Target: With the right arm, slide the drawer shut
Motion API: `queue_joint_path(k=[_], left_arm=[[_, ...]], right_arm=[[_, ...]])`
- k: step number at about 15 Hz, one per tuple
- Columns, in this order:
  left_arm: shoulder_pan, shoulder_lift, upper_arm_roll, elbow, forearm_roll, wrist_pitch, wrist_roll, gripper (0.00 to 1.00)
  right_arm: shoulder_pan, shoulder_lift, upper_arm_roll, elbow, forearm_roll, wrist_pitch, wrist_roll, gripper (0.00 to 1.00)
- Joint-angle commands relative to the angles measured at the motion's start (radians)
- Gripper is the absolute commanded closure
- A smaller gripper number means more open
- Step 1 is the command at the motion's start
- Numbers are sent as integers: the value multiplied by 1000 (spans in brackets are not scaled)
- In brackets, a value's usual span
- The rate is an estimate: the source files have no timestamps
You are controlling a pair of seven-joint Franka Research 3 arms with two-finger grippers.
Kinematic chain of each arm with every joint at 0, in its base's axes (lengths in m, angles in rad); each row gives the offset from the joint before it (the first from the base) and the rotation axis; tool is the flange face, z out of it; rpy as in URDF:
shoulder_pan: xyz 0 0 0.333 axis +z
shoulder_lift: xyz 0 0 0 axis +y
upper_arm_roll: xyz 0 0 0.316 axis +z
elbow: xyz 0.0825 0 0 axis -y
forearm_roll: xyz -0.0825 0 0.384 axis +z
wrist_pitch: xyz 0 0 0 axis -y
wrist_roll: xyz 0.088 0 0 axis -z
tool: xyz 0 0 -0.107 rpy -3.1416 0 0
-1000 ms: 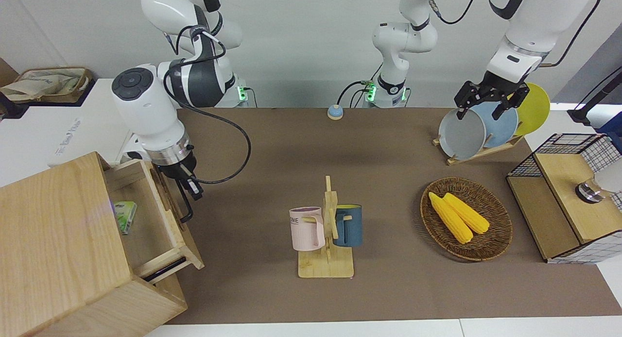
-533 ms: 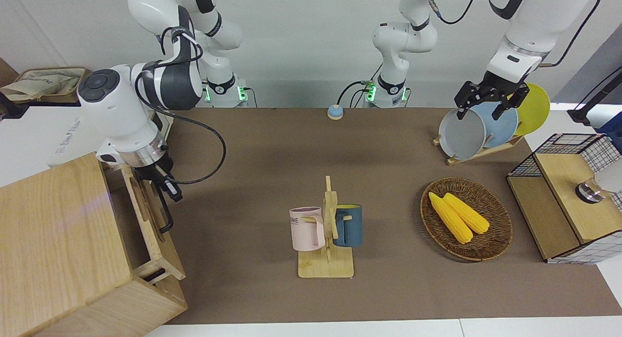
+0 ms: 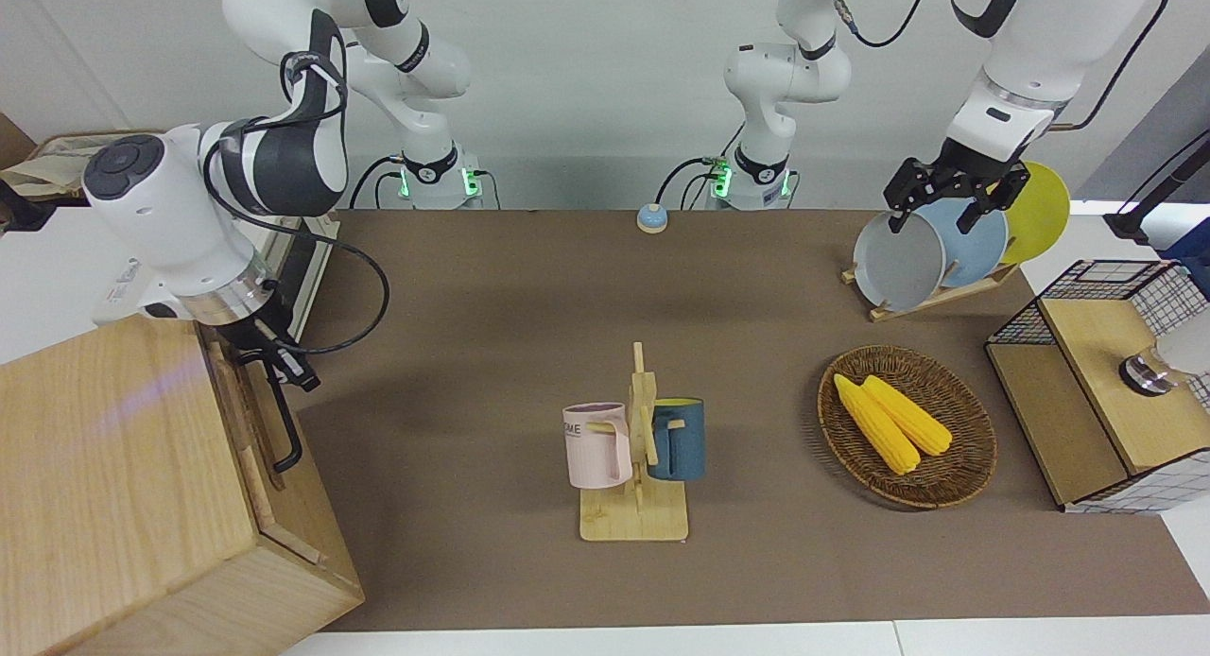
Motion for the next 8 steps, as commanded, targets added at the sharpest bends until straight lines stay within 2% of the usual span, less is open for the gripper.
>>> queue_joint_path(k=[1, 8], left_arm=[[-17, 12, 16, 20, 14, 1, 6, 5], [-17, 12, 16, 20, 15, 1, 6, 5]], right_arm=[[-46, 12, 5, 26, 31, 7, -75, 1000], [-40, 12, 3, 33, 23, 2, -74, 1000]])
